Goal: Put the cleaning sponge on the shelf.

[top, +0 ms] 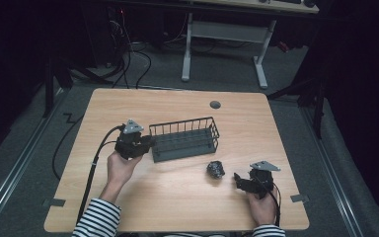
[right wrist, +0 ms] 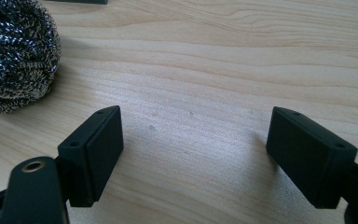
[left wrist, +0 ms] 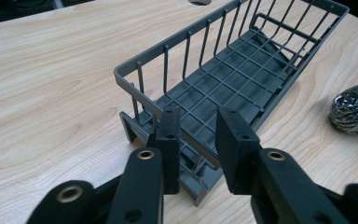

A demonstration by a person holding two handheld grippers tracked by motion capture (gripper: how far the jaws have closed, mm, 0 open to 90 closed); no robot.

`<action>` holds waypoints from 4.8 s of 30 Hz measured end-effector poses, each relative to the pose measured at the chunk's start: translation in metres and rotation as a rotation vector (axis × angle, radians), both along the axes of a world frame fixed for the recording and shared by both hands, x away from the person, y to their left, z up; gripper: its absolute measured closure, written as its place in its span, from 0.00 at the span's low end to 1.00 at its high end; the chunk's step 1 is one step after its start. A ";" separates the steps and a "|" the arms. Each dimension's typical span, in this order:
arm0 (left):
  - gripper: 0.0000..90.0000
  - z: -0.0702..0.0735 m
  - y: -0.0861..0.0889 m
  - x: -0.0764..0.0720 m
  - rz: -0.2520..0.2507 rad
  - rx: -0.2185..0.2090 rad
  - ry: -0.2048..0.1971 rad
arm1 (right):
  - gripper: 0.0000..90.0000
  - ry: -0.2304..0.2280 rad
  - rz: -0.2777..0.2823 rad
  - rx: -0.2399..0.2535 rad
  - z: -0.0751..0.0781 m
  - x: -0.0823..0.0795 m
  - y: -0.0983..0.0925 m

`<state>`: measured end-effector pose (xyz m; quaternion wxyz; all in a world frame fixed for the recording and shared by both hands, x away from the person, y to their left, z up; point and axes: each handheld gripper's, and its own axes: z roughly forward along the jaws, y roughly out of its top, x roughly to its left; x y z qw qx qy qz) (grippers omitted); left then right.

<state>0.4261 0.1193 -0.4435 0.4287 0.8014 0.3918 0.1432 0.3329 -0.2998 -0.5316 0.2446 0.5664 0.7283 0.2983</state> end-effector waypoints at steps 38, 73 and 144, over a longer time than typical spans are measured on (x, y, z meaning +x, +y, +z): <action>0.39 -0.045 0.079 -0.043 0.154 0.021 -0.005 | 0.21 0.001 -0.001 0.001 0.000 0.000 0.000; 0.31 -0.093 0.083 -0.045 0.249 0.132 0.033 | 0.24 -0.001 0.030 0.005 0.000 -0.002 0.001; 0.28 -0.094 0.083 -0.046 0.251 0.134 0.032 | 0.38 0.023 0.353 0.034 0.015 0.022 0.075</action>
